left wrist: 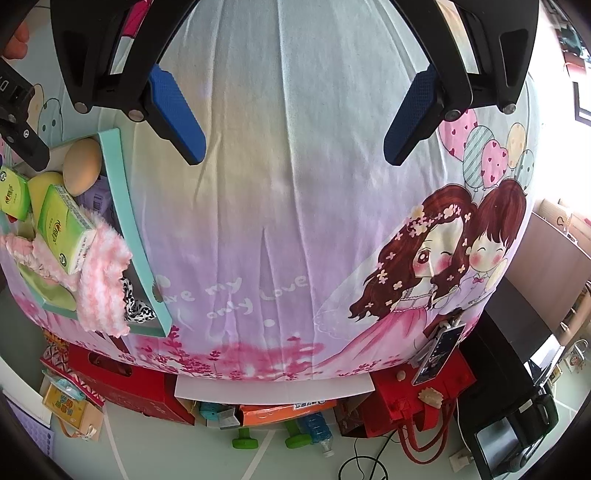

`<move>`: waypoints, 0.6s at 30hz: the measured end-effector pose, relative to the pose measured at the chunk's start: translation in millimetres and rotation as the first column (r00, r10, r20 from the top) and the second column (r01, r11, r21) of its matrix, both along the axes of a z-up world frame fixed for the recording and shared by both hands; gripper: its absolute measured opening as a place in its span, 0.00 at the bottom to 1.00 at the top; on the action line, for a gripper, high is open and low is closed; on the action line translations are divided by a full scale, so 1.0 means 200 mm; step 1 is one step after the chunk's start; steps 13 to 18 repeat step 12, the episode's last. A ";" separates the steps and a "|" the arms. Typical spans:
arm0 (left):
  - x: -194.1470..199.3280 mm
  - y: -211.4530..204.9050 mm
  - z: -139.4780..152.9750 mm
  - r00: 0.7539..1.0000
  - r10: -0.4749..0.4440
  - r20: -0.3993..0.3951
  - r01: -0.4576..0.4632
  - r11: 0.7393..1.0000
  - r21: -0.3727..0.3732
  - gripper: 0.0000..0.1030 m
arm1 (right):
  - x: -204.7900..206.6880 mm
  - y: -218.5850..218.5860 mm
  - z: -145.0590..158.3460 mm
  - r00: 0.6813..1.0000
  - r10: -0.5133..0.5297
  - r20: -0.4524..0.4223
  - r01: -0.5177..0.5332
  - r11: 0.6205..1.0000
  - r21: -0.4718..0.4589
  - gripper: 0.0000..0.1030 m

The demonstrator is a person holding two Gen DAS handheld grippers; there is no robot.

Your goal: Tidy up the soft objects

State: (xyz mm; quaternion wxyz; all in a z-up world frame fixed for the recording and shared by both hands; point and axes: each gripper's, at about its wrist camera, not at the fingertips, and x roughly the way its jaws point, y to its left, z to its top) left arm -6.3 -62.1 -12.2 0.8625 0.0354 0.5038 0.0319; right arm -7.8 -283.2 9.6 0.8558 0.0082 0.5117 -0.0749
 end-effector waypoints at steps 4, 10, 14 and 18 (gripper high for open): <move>0.00 0.00 0.00 1.000 -0.002 -0.005 0.002 1.000 -0.006 0.94 | 0.00 0.00 -0.01 1.000 0.001 -0.005 -0.001 1.000 0.000 1.00; -0.01 -0.01 0.01 1.000 -0.018 0.013 0.018 1.000 -0.007 0.94 | 0.00 -0.01 -0.01 1.000 -0.003 -0.007 0.003 1.000 0.003 1.00; 0.00 -0.02 0.01 1.000 -0.022 0.009 0.022 1.000 -0.011 0.94 | 0.00 -0.01 -0.01 1.000 -0.004 -0.009 0.004 1.000 0.004 1.00; 0.00 -0.02 0.01 1.000 -0.022 0.009 0.022 1.000 -0.011 0.94 | 0.00 -0.01 -0.01 1.000 -0.004 -0.009 0.004 1.000 0.004 1.00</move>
